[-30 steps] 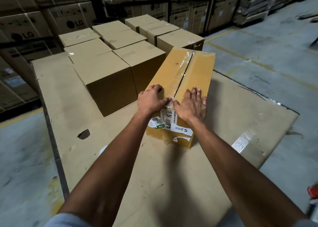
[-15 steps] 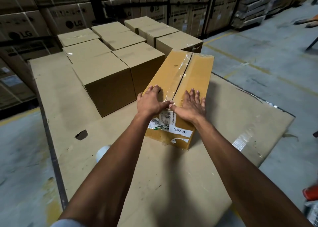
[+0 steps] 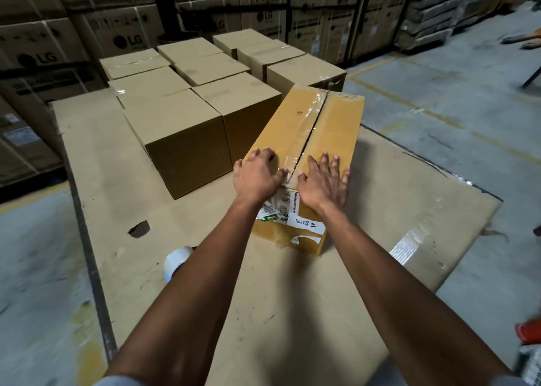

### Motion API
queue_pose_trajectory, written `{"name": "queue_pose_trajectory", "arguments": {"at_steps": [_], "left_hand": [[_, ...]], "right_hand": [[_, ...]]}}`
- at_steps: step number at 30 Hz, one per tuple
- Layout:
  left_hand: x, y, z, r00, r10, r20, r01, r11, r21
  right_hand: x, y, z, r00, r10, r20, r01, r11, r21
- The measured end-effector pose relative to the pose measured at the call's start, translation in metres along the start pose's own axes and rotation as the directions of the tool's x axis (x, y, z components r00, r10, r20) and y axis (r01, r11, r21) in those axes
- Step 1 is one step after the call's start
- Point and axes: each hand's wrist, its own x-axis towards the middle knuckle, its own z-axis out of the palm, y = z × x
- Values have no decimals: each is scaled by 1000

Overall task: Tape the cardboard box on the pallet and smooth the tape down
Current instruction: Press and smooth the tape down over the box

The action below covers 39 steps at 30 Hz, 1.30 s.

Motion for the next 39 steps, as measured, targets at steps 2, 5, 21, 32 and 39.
{"name": "queue_pose_trajectory", "arguments": {"at_steps": [2, 5, 21, 32, 39], "left_hand": [[-4, -1, 4, 998, 68, 0, -68, 997, 35], [-18, -9, 6, 979, 201, -32, -202, 979, -27], [-28, -63, 20, 784, 615, -87, -593, 783, 189], [-30, -58, 21, 813, 570, -120, -547, 818, 179], [-34, -61, 9, 796, 605, -14, -591, 781, 204]], "right_hand": [[-2, 2, 0, 1000, -25, -18, 25, 1000, 13], [-6, 10, -1, 991, -120, -62, 123, 991, 45], [-26, 23, 14, 893, -431, -129, 398, 891, -219], [-27, 25, 19, 880, -452, -147, 412, 879, -241], [-26, 27, 19, 879, -471, -70, 430, 848, -309]]}}
